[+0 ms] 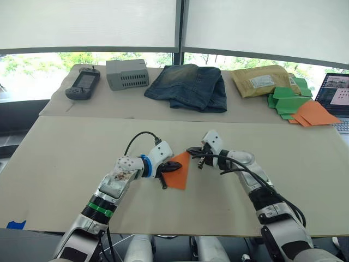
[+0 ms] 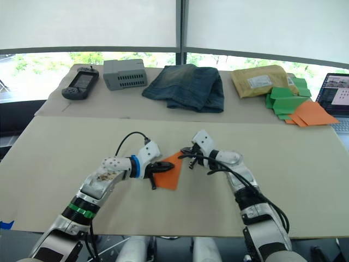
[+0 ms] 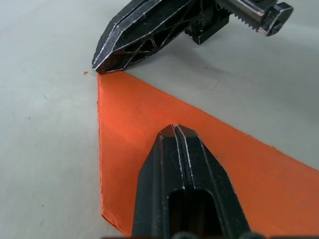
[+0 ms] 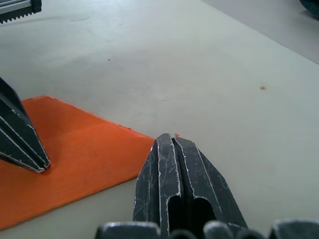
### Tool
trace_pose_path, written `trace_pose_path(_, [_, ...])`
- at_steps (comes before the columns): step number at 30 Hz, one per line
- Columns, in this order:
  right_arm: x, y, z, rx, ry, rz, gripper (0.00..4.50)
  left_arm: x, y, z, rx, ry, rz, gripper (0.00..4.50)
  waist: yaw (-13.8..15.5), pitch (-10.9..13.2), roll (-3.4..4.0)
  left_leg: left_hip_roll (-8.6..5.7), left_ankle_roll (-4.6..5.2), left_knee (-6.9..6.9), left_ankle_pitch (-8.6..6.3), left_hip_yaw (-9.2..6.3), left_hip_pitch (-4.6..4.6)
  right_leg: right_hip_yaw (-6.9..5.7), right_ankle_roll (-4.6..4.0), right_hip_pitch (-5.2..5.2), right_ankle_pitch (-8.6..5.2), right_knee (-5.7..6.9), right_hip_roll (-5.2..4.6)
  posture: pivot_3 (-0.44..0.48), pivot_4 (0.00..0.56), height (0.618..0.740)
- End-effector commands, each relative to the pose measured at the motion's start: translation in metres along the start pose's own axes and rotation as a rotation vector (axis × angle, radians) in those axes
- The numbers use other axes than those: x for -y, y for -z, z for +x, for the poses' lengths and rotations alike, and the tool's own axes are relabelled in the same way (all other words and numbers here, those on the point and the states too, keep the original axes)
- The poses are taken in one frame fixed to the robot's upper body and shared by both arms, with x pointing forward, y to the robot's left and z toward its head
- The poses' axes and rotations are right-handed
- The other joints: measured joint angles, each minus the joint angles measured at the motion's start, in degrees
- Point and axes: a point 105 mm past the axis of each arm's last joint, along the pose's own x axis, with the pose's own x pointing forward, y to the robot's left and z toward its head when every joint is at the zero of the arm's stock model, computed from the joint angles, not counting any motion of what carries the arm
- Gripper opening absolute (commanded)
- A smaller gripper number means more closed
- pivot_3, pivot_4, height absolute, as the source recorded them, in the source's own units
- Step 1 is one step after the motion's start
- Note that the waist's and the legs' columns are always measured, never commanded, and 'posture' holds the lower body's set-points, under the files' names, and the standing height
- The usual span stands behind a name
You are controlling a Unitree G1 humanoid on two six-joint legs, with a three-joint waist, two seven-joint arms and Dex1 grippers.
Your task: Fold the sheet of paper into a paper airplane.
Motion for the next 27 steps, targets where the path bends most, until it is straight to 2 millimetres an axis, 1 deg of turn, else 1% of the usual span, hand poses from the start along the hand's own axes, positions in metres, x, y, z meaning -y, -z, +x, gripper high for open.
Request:
trace_pose_path(1, [-0.009,0.012,0.0,-0.037,-0.028,-0.001,0.01,-0.001,0.006,-0.001,-0.016,-0.005,-0.014,0.0,0.0,0.0,0.0,0.0,0.0,0.0,0.0,0.0,0.0,0.0,0.0,0.0,0.0,0.0,0.0,0.0,0.15,0.716])
trace_pose_path(3, [-0.019,0.014,-0.002,-0.038,-0.073,-0.006,0.01,-0.005,0.003,0.0,-0.004,-0.025,-0.007,0.0,0.0,0.0,0.0,0.01,0.0,-0.01,0.0,0.0,0.01,0.01,0.0,0.0,0.0,0.0,0.0,0.0,0.15,0.716])
trace_pose_path(4, [-0.028,0.015,-0.006,-0.039,-0.11,-0.008,0.01,-0.007,-0.001,0.0,0.006,-0.039,0.004,0.0,0.1,0.0,0.01,0.01,0.0,-0.03,0.0,0.0,0.01,0.01,0.0,0.0,0.0,-0.01,0.0,0.0,0.15,0.716])
trace_pose_path(6, [-0.039,0.017,-0.011,-0.04,-0.153,-0.007,0.01,-0.01,-0.006,0.001,0.016,-0.053,0.018,0.0,0.1,0.0,0.01,0.01,0.0,-0.07,0.0,-0.01,-0.01,0.0,0.06,0.0,0.0,-0.01,0.0,0.0,0.15,0.716])
trace_pose_path(9, [-0.058,0.016,-0.02,-0.039,-0.212,0.012,0.01,-0.013,-0.008,0.001,0.013,-0.058,0.023,0.0,0.1,0.0,0.0,0.01,-0.01,-0.1,-0.01,-0.01,-0.02,0.0,0.11,-0.02,0.0,-0.02,0.0,0.0,0.15,0.716])
trace_pose_path(13, [-0.078,0.014,-0.027,-0.047,-0.278,0.024,0.01,-0.012,-0.005,0.002,-0.002,-0.052,0.016,0.0,0.1,0.0,0.0,0.02,-0.01,-0.11,-0.01,0.0,-0.02,-0.01,0.03,-0.04,-0.06,-0.02,0.0,0.0,0.15,0.716])
trace_pose_path(17, [-0.112,0.014,-0.035,-0.066,-0.388,0.05,0.01,-0.008,0.0,0.003,-0.022,-0.027,0.004,0.0,0.2,0.0,0.01,0.05,-0.02,-0.1,-0.01,-0.01,0.01,-0.03,-0.08,-0.04,-0.12,-0.01,0.0,0.0,0.15,0.716])
trace_pose_path(19, [-0.122,0.013,-0.037,-0.071,-0.414,0.064,0.01,-0.006,0.001,0.003,-0.025,-0.018,-0.001,0.0,0.2,0.0,0.0,0.06,-0.02,-0.12,-0.02,-0.01,0.02,-0.05,-0.14,-0.03,-0.17,-0.02,0.0,0.0,0.15,0.716])
trace_pose_path(22, [-0.14,0.019,-0.043,-0.099,-0.439,0.1,0.01,-0.002,0.004,0.003,-0.037,0.009,-0.01,0.0,0.2,0.0,-0.01,0.06,-0.02,-0.13,-0.02,-0.01,0.02,-0.07,-0.15,-0.04,-0.18,-0.03,-0.01,0.0,0.15,0.716])
trace_pose_path(24, [-0.144,0.022,-0.045,-0.111,-0.435,0.111,0.01,0.0,0.004,0.003,-0.043,0.023,-0.009,0.0,0.3,0.0,-0.01,0.06,-0.03,-0.13,-0.02,-0.02,0.01,-0.08,-0.15,-0.03,-0.19,-0.06,-0.02,0.0,0.15,0.716])
trace_pose_path(25, [-0.142,0.021,-0.046,-0.105,-0.421,0.117,0.01,0.0,0.004,0.002,-0.042,0.025,-0.011,0.0,0.3,0.0,-0.01,0.05,-0.03,-0.13,-0.02,-0.02,0.01,-0.08,-0.15,-0.03,-0.19,-0.07,-0.02,0.0,0.15,0.716])
trace_pose_path(27, [-0.134,0.012,-0.05,-0.064,-0.379,0.133,0.01,0.0,0.004,0.002,-0.04,0.028,-0.015,0.0,0.4,0.0,-0.01,0.05,-0.04,-0.13,-0.03,-0.02,0.0,-0.08,-0.14,-0.03,-0.19,-0.09,-0.03,0.0,0.15,0.716])
